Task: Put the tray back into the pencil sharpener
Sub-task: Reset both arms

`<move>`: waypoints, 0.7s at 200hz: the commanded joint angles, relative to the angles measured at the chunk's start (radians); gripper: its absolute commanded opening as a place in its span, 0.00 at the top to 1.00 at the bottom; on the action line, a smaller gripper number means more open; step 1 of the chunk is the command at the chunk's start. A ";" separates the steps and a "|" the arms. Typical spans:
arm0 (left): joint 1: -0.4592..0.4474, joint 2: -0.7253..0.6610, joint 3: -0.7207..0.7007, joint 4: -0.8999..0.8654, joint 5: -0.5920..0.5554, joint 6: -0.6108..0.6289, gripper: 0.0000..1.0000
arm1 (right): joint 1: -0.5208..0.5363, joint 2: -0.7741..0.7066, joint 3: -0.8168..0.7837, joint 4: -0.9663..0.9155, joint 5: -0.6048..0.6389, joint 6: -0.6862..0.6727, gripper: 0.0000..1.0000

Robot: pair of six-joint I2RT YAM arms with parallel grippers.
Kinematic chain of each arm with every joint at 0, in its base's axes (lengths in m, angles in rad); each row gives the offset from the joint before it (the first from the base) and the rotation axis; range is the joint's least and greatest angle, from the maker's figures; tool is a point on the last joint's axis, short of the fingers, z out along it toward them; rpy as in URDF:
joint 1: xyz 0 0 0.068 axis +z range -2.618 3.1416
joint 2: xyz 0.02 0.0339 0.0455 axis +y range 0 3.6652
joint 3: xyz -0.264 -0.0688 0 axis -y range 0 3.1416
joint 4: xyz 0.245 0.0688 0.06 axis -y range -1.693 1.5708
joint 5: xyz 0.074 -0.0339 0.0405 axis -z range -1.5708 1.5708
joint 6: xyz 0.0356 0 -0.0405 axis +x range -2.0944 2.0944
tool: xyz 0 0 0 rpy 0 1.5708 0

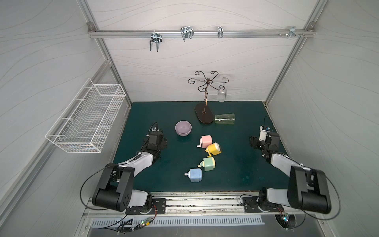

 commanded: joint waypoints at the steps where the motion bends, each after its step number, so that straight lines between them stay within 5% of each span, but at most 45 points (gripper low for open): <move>1: 0.034 0.031 -0.002 0.242 0.069 0.021 0.01 | 0.006 0.029 -0.015 0.230 -0.098 -0.065 0.28; 24: 0.054 0.045 -0.066 0.405 0.160 0.110 0.01 | 0.033 -0.011 -0.068 0.284 -0.114 -0.109 0.26; 68: 0.154 0.141 -0.174 0.694 0.299 0.046 0.01 | 0.034 -0.021 -0.078 0.287 -0.177 -0.125 0.24; 104: 0.168 0.155 -0.107 0.580 0.306 0.036 0.01 | 0.058 -0.020 -0.081 0.300 -0.210 -0.122 0.21; 140: 0.174 0.152 -0.091 0.545 0.248 0.002 0.01 | 0.104 0.093 -0.079 0.447 -0.214 -0.095 0.08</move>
